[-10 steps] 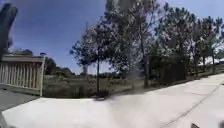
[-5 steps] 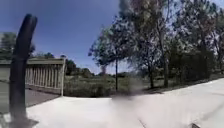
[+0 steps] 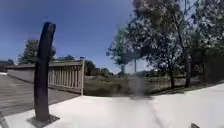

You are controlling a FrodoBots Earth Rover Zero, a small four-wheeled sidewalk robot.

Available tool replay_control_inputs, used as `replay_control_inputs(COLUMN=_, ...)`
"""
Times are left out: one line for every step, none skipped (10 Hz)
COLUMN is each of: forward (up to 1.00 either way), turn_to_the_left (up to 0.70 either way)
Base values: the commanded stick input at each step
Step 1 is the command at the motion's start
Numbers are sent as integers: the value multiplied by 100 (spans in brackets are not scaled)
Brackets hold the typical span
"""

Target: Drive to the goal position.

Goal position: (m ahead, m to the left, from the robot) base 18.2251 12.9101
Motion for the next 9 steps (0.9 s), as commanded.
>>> replay_control_inputs(forward=0, turn_to_the_left=70)
replay_control_inputs(forward=0, turn_to_the_left=70)
replay_control_inputs(forward=0, turn_to_the_left=70)
replay_control_inputs(forward=0, turn_to_the_left=70)
replay_control_inputs(forward=0, turn_to_the_left=70)
replay_control_inputs(forward=0, turn_to_the_left=70)
replay_control_inputs(forward=0, turn_to_the_left=70)
replay_control_inputs(forward=0, turn_to_the_left=70)
replay_control_inputs(forward=0, turn_to_the_left=70)
